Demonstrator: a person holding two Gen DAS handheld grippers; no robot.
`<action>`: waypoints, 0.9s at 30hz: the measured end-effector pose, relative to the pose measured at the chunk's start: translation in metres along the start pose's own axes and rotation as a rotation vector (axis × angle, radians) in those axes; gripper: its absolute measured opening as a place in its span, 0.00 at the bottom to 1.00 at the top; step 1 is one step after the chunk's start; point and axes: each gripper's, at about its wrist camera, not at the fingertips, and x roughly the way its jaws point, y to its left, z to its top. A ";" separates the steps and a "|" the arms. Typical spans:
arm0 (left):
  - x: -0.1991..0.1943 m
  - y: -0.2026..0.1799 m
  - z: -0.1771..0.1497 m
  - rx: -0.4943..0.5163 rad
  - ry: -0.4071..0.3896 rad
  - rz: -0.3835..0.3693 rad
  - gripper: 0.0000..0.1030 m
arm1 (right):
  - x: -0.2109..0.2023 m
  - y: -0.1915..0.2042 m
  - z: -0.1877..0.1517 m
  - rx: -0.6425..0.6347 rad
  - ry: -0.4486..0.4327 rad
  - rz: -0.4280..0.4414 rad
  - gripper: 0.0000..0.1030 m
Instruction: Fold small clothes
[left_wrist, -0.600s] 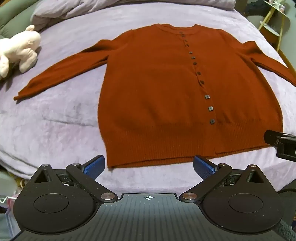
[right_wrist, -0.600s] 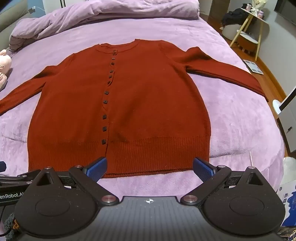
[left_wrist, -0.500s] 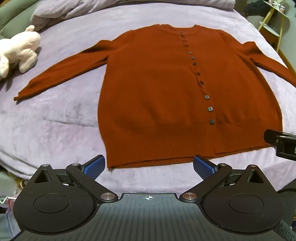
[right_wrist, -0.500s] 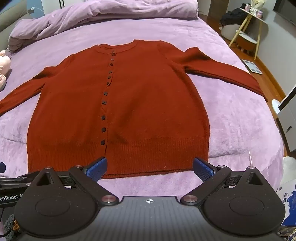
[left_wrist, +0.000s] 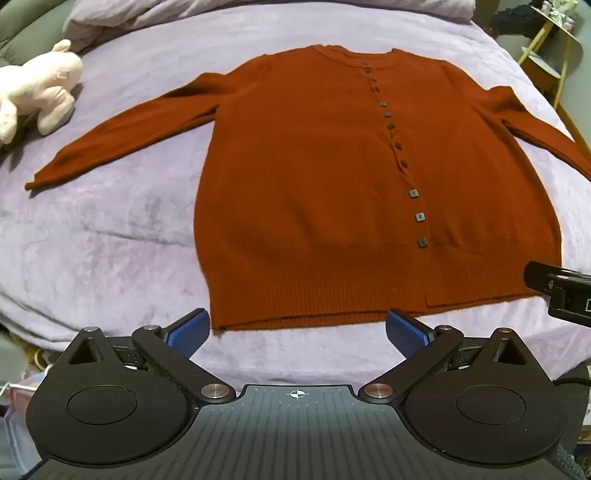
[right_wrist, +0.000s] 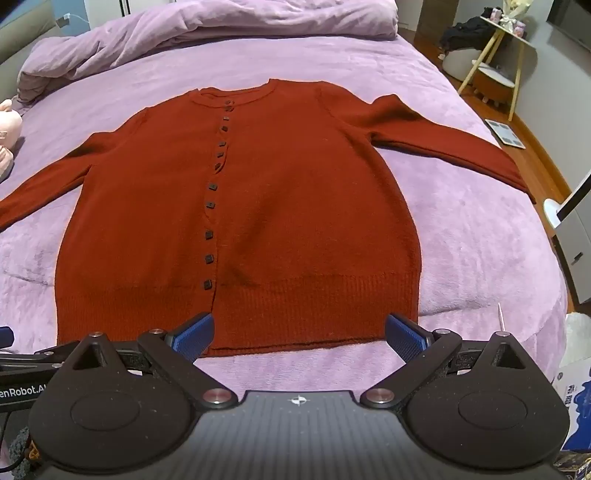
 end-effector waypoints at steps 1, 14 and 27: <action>0.000 0.000 0.000 0.000 -0.001 -0.001 1.00 | 0.000 0.000 0.000 0.000 0.000 0.001 0.96; -0.004 -0.002 0.001 -0.005 -0.001 -0.009 1.00 | 0.000 -0.001 0.000 0.001 0.003 -0.001 0.96; -0.004 -0.003 0.001 -0.006 0.002 -0.014 1.00 | -0.001 -0.002 0.001 0.004 0.005 0.000 0.96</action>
